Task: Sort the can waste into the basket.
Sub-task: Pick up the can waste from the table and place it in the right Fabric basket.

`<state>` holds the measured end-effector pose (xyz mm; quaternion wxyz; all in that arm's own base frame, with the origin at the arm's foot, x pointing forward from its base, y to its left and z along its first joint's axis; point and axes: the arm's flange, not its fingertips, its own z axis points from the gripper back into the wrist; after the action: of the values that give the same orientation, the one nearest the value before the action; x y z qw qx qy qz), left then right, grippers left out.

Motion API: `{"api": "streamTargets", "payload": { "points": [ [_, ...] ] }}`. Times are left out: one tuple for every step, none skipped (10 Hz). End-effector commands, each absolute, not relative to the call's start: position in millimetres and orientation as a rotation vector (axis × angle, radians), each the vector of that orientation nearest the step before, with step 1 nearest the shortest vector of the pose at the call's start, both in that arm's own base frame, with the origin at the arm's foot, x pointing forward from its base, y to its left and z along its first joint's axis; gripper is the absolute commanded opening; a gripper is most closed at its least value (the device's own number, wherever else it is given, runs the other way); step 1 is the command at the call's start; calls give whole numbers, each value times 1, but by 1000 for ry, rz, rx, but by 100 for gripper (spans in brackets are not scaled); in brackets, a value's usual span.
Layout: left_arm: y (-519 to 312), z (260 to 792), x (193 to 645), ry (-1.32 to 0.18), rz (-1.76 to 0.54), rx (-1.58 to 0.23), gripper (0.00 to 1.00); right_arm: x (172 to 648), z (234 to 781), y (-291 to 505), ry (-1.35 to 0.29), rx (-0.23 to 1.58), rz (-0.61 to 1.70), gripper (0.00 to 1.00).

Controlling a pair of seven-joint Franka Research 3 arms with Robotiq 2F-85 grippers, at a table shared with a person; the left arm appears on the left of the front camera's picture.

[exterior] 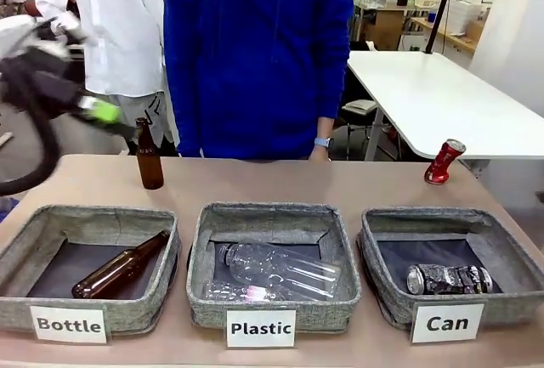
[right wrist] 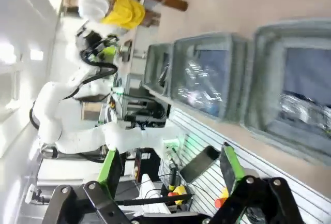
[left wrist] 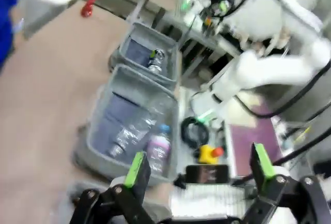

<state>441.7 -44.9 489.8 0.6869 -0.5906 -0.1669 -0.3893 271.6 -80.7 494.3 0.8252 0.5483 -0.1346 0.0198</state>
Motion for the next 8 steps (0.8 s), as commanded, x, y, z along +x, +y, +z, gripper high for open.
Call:
{"api": "streamTargets", "payload": {
  "points": [
    [4, 463, 422, -318, -541, -1574, 100, 287, 471, 1, -235, 1227, 77, 100],
    [37, 439, 410, -355, -328, -1649, 100, 298, 468, 20, -203, 1293, 82, 100],
    [54, 419, 400, -306, -207, -1708, 100, 313, 462, 27, -205, 1313, 56, 100],
    [64, 409, 391, -334, -146, -1695, 100, 327, 451, 26, -196, 1350, -2, 100],
    [65, 400, 387, -327, -154, -1677, 100, 340, 439, 14, -180, 1403, -80, 100],
    [62, 387, 392, -336, -165, -1615, 100, 350, 432, -11, -195, 1446, -120, 100],
    [63, 381, 397, -328, -178, -1555, 100, 351, 431, -34, -211, 1439, -142, 100],
    [80, 380, 387, -301, -155, -1656, 100, 356, 428, -61, -256, 1385, -173, 100]
  ]
}}
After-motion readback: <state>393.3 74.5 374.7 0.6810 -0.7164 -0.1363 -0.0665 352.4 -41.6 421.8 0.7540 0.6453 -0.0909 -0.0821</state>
